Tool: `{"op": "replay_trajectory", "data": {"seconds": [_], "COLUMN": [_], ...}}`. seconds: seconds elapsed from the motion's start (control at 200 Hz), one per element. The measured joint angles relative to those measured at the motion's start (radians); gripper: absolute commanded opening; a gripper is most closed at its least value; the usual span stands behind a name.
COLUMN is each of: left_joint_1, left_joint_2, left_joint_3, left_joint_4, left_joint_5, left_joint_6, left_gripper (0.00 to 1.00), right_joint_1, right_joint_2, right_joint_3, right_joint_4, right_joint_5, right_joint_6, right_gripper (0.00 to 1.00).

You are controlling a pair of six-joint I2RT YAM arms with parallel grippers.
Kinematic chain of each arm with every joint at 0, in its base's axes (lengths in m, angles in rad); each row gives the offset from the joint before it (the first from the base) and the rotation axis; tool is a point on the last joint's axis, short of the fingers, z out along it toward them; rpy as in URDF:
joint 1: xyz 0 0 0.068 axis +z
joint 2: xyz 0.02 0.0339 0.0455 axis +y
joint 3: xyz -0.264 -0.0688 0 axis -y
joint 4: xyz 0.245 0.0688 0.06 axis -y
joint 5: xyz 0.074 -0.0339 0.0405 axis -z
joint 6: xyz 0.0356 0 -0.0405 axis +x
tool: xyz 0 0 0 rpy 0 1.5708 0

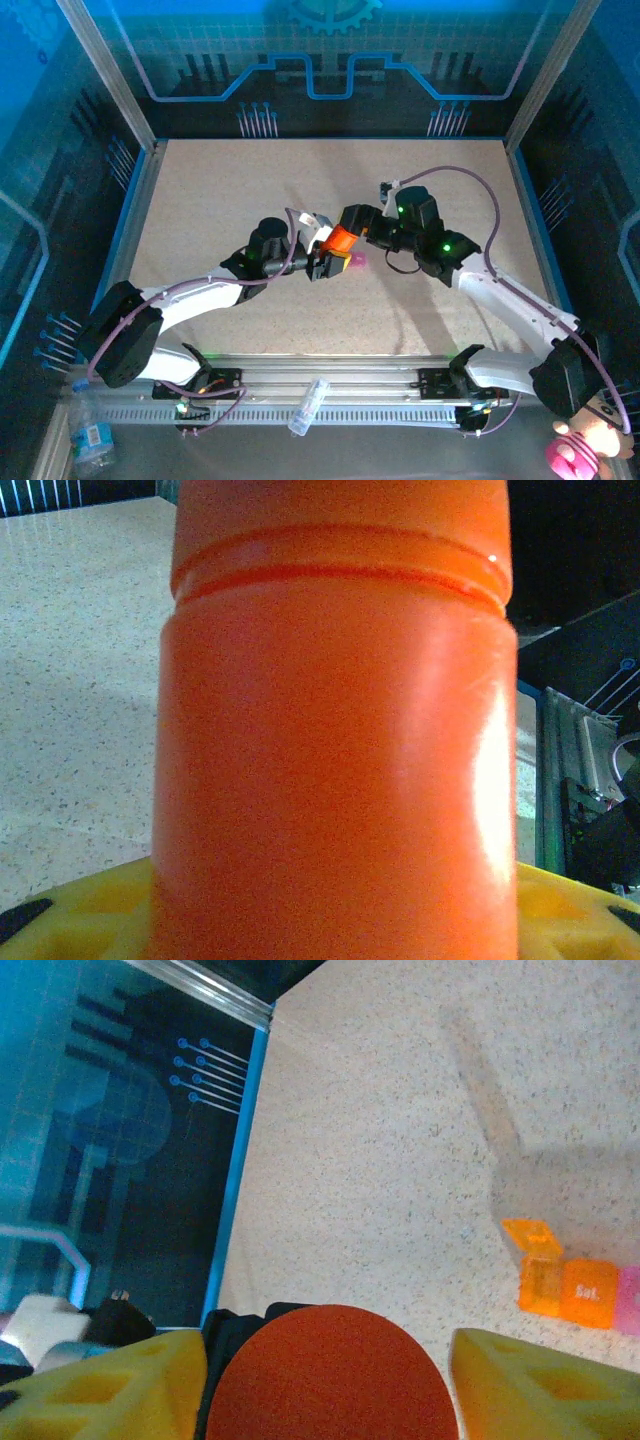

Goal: Sort the pills into containers

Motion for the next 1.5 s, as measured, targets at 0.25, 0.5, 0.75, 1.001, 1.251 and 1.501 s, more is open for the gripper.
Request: {"op": "replay_trajectory", "data": {"seconds": [0.25, 0.5, 0.75, 1.001, 1.251, 1.501], "left_joint_1": [0.0, -0.001, 0.0, 0.0, 0.0, 0.0], "left_joint_2": [0.0, 0.0, 0.0, 0.0, 0.004, 0.008], "left_joint_3": [0.0, 0.006, 0.006, 0.006, 0.006, 0.006], "left_joint_4": [0.011, 0.056, 0.045, 0.019, 0.018, 0.018], "left_joint_5": [-0.007, 0.042, 0.063, 0.06, 0.056, 0.055], "left_joint_6": [-0.001, -0.023, -0.043, -0.04, -0.034, -0.034], "left_gripper": [0.0, 0.0, 0.0, 0.0, 0.0, 0.0], "right_joint_1": [-0.018, -0.155, -0.21, -0.204, -0.143, -0.042], "right_joint_2": [-0.001, 0.008, 0.064, -0.133, -0.237, -0.172], "right_joint_3": [-0.008, -0.029, -0.055, -0.199, -0.198, -0.151], "right_joint_4": [0.028, 0.107, 0.18, 0.22, 0.108, 0.072], "right_joint_5": [-0.036, -0.411, -0.571, -0.278, 0.0, 0.105], "right_joint_6": [-0.056, -0.348, -0.399, -0.114, 0.066, 0.109], "right_gripper": [0.42, 0.5, 0.88, 0.92, 0.97, 0.95]}}
